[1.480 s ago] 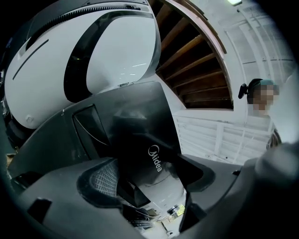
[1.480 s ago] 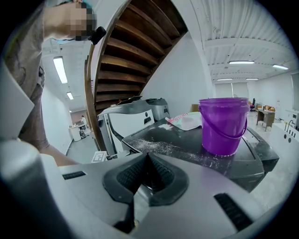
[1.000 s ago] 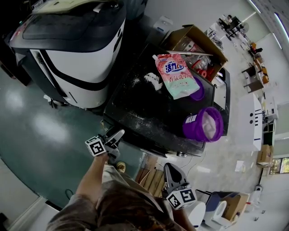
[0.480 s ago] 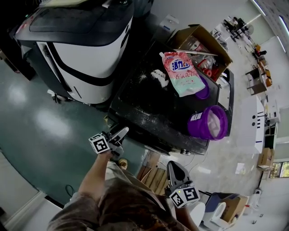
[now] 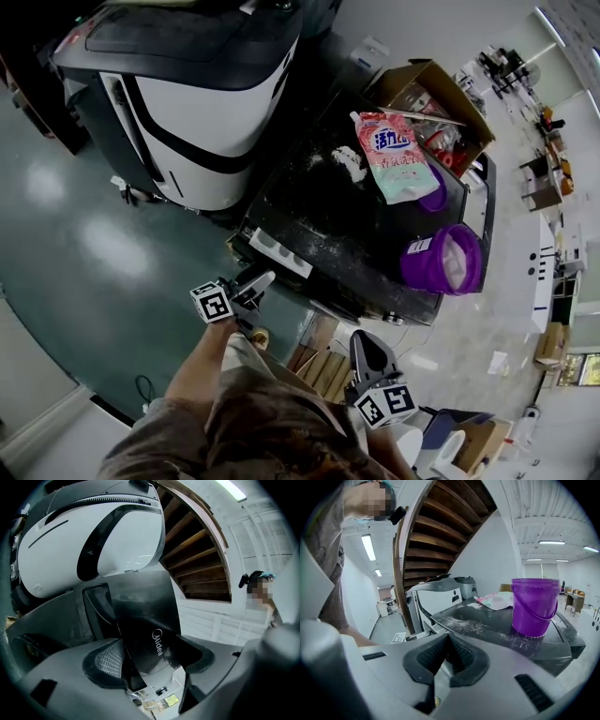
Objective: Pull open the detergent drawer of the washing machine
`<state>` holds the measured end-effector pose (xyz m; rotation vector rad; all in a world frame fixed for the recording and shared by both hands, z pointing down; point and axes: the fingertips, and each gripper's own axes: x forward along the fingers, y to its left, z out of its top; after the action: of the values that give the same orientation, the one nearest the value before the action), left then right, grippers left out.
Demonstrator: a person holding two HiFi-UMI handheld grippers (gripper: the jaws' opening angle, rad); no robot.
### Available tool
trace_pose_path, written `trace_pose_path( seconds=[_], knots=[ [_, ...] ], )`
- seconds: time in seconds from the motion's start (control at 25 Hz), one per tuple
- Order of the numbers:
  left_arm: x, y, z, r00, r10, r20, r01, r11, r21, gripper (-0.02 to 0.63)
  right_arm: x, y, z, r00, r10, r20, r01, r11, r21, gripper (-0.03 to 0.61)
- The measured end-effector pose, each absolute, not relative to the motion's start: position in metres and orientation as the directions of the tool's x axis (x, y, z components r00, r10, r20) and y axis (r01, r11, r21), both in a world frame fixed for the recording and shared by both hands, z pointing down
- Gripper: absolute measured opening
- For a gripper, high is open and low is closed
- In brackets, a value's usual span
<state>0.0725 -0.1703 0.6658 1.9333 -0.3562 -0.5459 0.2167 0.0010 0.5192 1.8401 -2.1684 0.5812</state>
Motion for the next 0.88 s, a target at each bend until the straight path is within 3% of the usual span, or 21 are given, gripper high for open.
trace_pose_path(
  seconds=[0.88],
  knots=[
    [0.035,-0.123,0.662,0.844,-0.49,-0.22,0.009,-0.396,0.918,0.353,0.183,-0.011,0.522,-0.282,-0.864,0.417,-0.959,0.234,-0.162,0.003]
  ],
)
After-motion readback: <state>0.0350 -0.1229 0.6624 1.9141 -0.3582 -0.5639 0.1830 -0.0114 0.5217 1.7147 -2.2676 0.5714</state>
